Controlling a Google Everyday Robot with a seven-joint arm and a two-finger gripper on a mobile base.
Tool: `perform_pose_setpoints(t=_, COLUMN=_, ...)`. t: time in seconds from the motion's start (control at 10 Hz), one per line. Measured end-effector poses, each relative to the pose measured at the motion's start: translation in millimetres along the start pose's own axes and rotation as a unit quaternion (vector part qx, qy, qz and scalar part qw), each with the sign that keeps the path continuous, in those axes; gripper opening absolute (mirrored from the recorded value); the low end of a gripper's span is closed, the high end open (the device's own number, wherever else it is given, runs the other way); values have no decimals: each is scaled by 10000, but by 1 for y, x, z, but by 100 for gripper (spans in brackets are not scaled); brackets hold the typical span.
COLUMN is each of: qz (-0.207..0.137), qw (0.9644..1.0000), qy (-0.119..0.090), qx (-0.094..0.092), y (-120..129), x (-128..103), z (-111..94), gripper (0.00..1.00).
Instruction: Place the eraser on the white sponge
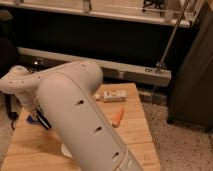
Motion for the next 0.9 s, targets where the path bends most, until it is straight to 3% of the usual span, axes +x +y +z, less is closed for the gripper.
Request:
perform_pose_setpoints(t=0.2, qz=39, qw=9996, qy=-131, qx=-229, y=0, x=-20, z=8, gripper=0)
perform_pose_setpoints(t=0.4, qz=18, qw=9993, qy=-156, qx=-331, y=-9, x=-35, z=11, gripper=0)
perform_pose_setpoints(t=0.7, qz=-318, qw=9984, qy=89, qx=-469, y=-14, x=-46, z=8, gripper=0)
perform_pose_setpoints(t=0.9, qz=-672, qw=9954, qy=226, qx=-649, y=2, x=-56, z=7, gripper=0)
